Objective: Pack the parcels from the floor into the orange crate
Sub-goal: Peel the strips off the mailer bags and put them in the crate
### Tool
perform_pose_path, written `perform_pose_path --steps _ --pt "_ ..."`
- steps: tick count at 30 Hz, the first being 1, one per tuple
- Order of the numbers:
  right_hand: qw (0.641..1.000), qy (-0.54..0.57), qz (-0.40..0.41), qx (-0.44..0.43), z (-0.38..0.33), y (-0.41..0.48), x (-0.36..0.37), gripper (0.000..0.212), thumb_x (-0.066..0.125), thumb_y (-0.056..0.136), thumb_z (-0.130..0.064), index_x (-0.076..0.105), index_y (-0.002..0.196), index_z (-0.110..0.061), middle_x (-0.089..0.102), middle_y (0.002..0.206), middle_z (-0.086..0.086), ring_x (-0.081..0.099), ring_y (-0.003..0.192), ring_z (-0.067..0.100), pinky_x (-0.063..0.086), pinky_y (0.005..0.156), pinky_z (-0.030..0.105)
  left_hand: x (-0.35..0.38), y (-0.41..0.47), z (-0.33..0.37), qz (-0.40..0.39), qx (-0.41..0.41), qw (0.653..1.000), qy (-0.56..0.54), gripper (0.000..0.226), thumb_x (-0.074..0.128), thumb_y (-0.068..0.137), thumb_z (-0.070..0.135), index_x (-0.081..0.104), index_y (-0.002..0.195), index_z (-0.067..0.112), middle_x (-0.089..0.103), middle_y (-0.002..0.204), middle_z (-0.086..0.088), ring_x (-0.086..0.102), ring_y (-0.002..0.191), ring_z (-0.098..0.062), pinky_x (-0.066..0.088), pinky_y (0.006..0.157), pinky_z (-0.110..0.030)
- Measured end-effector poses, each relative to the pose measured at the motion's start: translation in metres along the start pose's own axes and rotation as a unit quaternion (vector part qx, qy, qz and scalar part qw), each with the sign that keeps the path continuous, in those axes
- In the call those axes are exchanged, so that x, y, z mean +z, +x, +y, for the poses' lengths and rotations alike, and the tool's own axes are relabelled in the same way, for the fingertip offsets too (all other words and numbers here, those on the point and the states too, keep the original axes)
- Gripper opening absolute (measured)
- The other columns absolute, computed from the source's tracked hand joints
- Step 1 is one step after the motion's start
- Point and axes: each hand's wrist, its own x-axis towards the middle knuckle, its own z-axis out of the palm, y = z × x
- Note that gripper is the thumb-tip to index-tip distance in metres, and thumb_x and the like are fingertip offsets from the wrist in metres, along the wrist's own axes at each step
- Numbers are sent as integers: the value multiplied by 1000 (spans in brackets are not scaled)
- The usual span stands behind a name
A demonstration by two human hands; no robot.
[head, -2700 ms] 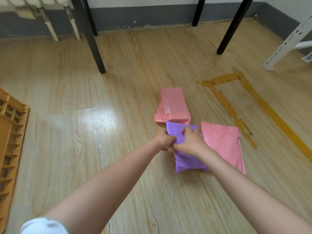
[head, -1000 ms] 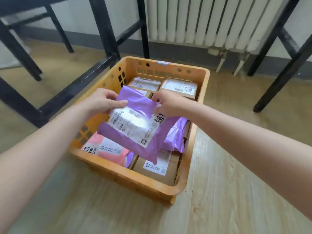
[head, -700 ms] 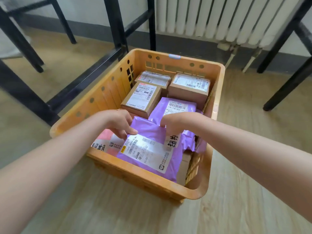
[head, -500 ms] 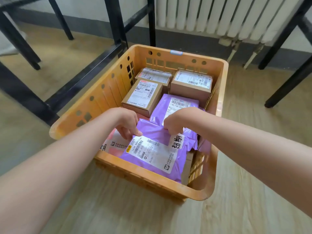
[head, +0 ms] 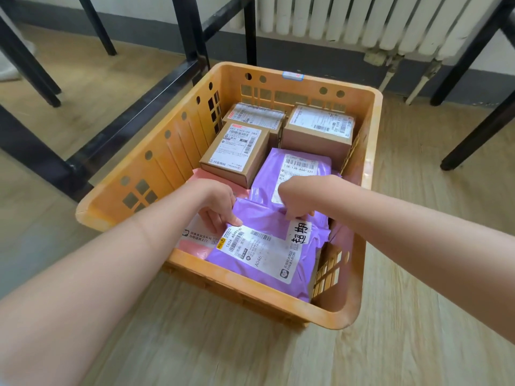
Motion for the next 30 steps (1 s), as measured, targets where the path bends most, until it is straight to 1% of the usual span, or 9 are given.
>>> perform_pose_path --steps 2,5,9,12,14,18,21,24,30 --pt "999 -10 39 12 3 -6 1 31 68 76 -12 49 52 -13 49 50 1 50 56 20 44 50 25 6 1 2 6 -8 1000 18 23 69 86 15 50 79 5 72 78 -21 70 78 -34 59 73 -39" --pt "999 -6 21 25 10 -13 1 28 69 75 -12 54 51 -14 50 34 -5 50 46 9 39 43 22 11 2 5 9 -12 999 49 26 68 87 20 51 78 3 72 75 -20 71 74 -32 60 68 -35" --pt "997 21 68 10 18 -21 0 28 62 78 -7 49 54 -11 50 53 0 51 53 18 40 48 23 12 -3 7 20 -18 998 63 26 68 87 20 51 77 4 71 62 -13 71 59 -24 59 60 -32" --pt "990 28 135 -4 26 -30 -1 11 54 82 -6 50 74 -13 50 77 3 52 75 25 38 56 27 8 -14 15 49 -20 995 86 30 73 83 26 56 77 3 69 58 -10 71 59 -24 58 57 -30" --pt "985 36 168 -2 31 -37 -1 8 53 84 -9 57 87 -14 51 87 4 53 78 25 40 59 28 5 -25 26 99 -23 986 133 38 76 77 39 58 76 6 69 61 -7 71 59 -23 59 66 -34" --pt "976 54 210 -5 40 -53 2 12 57 87 -17 62 97 -13 56 96 5 60 86 27 46 64 30 17 -43 54 243 -10 925 290 40 66 77 56 54 78 17 63 77 2 66 64 -16 47 68 -26" --pt "964 67 257 -26 47 -68 6 13 54 87 -17 65 94 -15 63 96 3 62 88 27 52 68 34 34 -46 73 320 -41 866 382 23 57 85 38 49 83 17 48 76 2 56 82 -24 38 65 -29" --pt "943 75 319 -49 56 -86 12 14 50 86 -17 64 89 -18 65 92 -1 59 90 25 53 74 37 42 -54 89 338 -71 855 388 16 54 86 29 54 98 18 48 82 2 54 83 -25 35 60 -28" --pt "911 96 397 -63 85 -123 22 10 48 86 -17 58 84 -16 61 88 -1 56 84 22 45 65 32 61 -84 142 461 77 795 387 15 54 86 28 48 78 18 42 71 1 47 71 -25 20 48 -24"
